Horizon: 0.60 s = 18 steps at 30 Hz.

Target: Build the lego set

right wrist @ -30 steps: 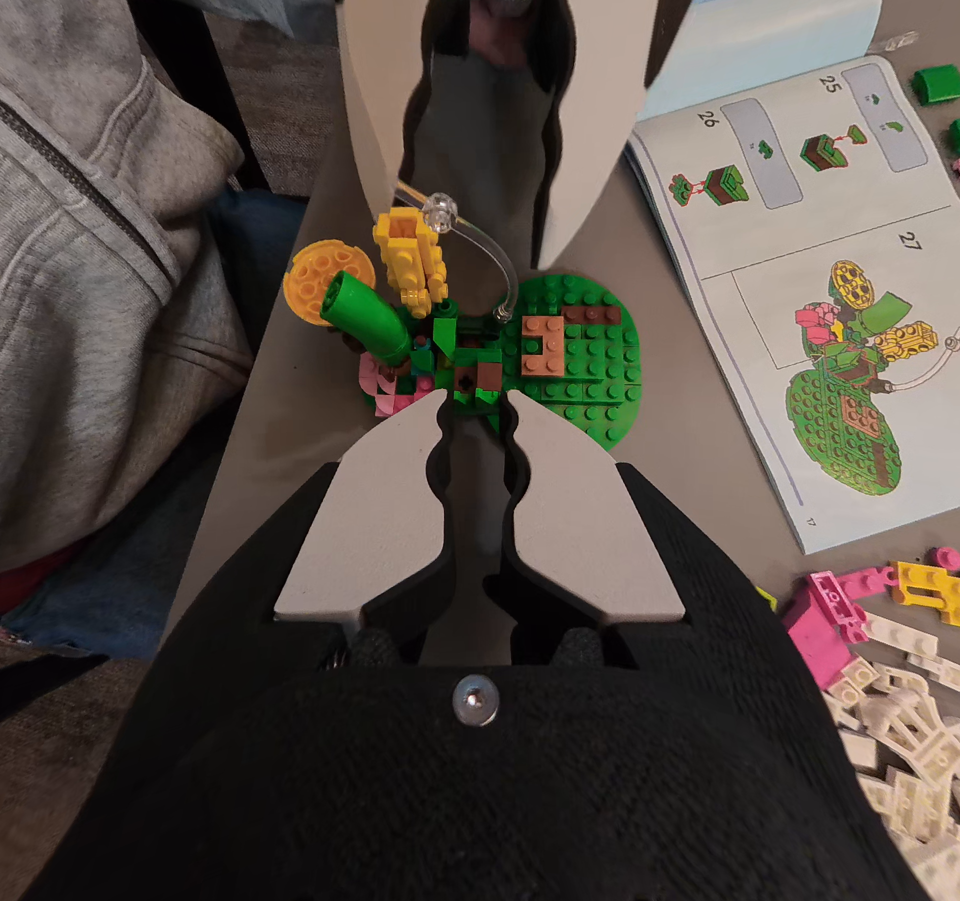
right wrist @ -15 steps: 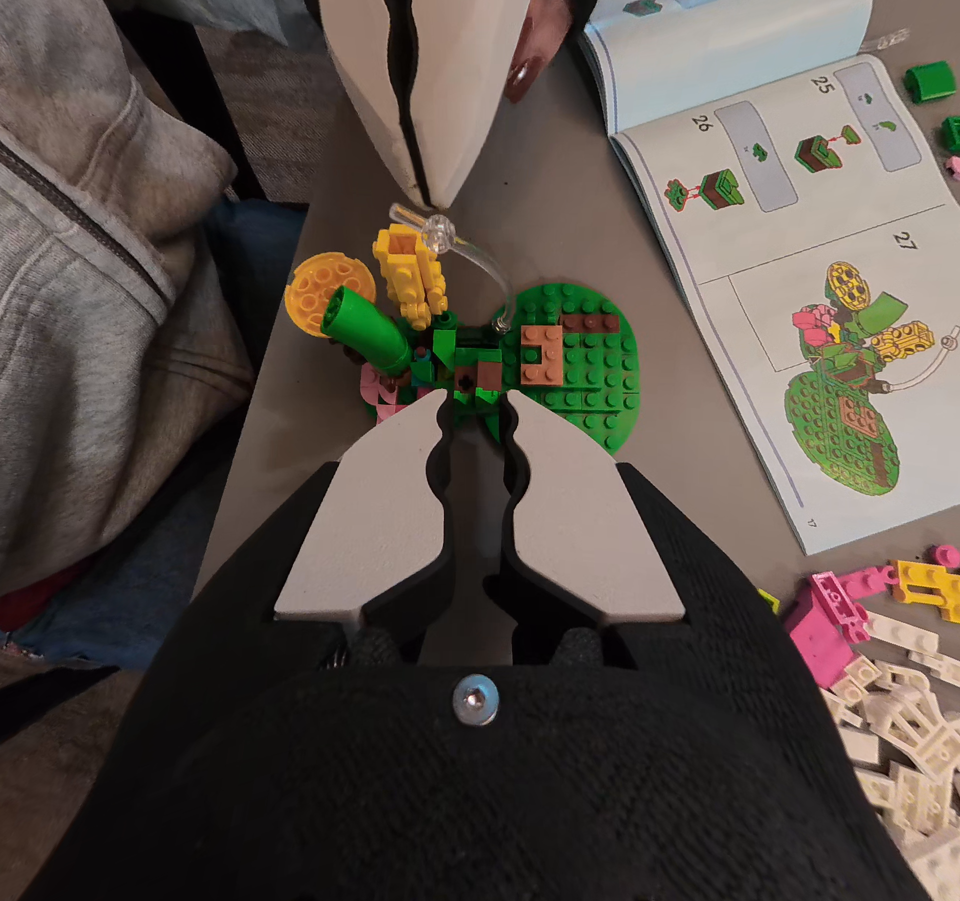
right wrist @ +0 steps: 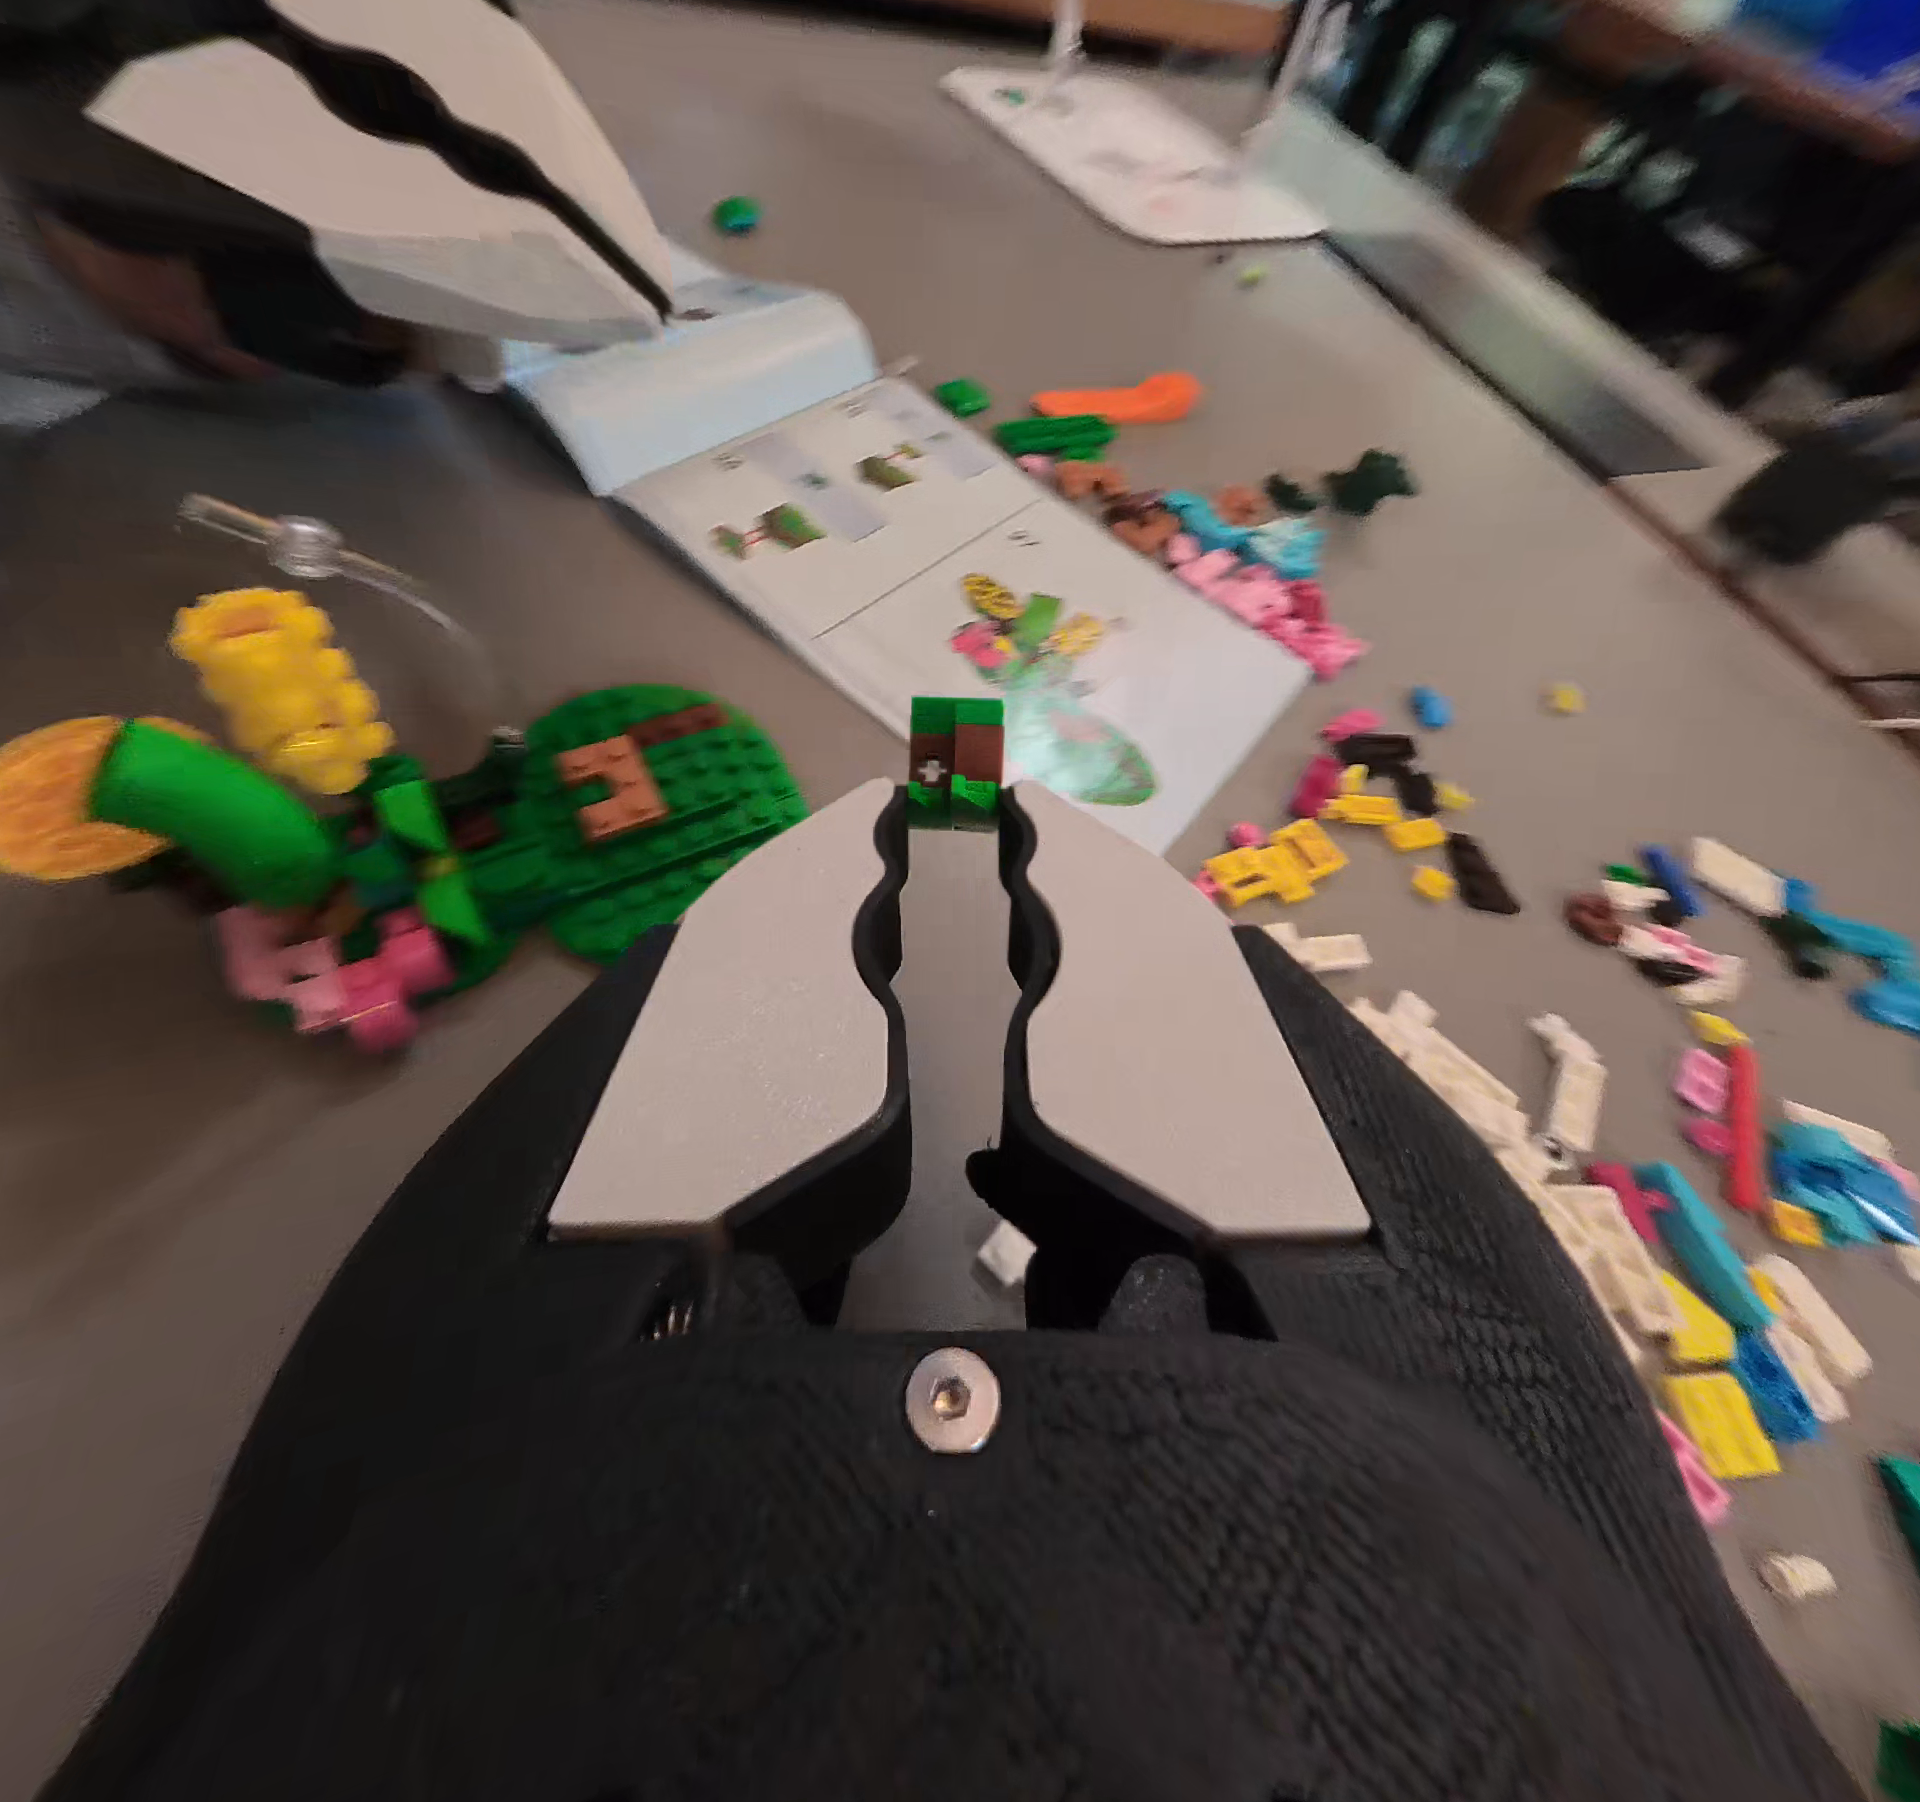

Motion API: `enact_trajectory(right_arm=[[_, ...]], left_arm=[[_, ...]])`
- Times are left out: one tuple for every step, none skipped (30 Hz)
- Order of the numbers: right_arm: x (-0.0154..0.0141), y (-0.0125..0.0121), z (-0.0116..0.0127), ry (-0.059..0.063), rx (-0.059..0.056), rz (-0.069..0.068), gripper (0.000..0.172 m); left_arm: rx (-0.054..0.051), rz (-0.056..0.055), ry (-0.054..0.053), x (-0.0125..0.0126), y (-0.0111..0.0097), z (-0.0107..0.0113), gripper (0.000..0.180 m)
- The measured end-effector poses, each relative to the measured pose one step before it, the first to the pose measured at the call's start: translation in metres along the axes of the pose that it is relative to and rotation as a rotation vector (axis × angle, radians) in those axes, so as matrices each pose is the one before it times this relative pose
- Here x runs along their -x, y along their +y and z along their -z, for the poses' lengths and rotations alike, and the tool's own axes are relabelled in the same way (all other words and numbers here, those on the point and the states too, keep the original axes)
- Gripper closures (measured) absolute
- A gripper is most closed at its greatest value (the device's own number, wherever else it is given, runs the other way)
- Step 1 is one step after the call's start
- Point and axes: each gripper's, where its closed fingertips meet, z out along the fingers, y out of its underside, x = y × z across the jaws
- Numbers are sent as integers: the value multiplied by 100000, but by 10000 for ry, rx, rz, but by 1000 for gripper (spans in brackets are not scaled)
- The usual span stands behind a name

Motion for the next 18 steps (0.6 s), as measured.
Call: enact_trajectory(right_arm=[[-689, 42, -86, 571, -180, 135, 157], [-709, -279, 97, 589, -213, 111, 157], [-479, -577, 194, 456, -457, 178, 157], [-260, -329, 172, 271, -270, 93, 158], [-33, -41, 76, 61, -44, 20, 158], [1, -69, 58, 20, -69, 27, 158], [-52, -91, 86, 55, -89, 12, 157], [-43, -103, 98, 22, -98, -19, 158], [-86, -101, 108, 21, -112, -76, 158], [-172, -100, 108, 53, -101, -115, 158], [-123, -62, 82, 13, -72, -120, 157], [-77, -46, 52, -32, -54, -120, 157], [-67, -47, 55, -36, -60, -114, 157], [-133, -96, 91, 35, -95, -98, 157], [-80, -127, 120, 17, -118, -66, 157], [-22, -143, 127, -21, -132, -38, 157], [-52, -151, 123, 18, -131, -35, 157], [-142, -87, 99, 75, -89, -55, 157]], left_arm=[[-156, -132, -416, 319, -222, -177, 180], [-70, -345, -526, 533, -96, -132, 180], [-62, -422, -535, 577, -87, -62, 180], [-62, -310, -283, 290, -70, -21, 180], [-81, -113, -76, 9, -45, 23, 180], [-76, -16, -1, -58, -4, 60, 180], [-14, 6, -21, 49, 56, 83, 180], [-1, 39, -29, 139, 145, 120, 180], [1, 142, -83, 302, 199, 138, 180], [20, 389, -207, 547, 115, 160, 180], [-28, 437, -168, 513, 15, 164, 180], [-93, 312, -79, 333, -53, 184, 180], [-103, 196, 1, 176, -75, 127, 180], [-58, 141, 70, 15, -27, 14, 180], [20, 110, 102, -68, 69, -88, 180], [33, 20, 110, -136, 59, -101, 180], [0, -50, 76, -148, -9, -35, 180], [-24, -62, 43, -140, -53, 50, 180]])
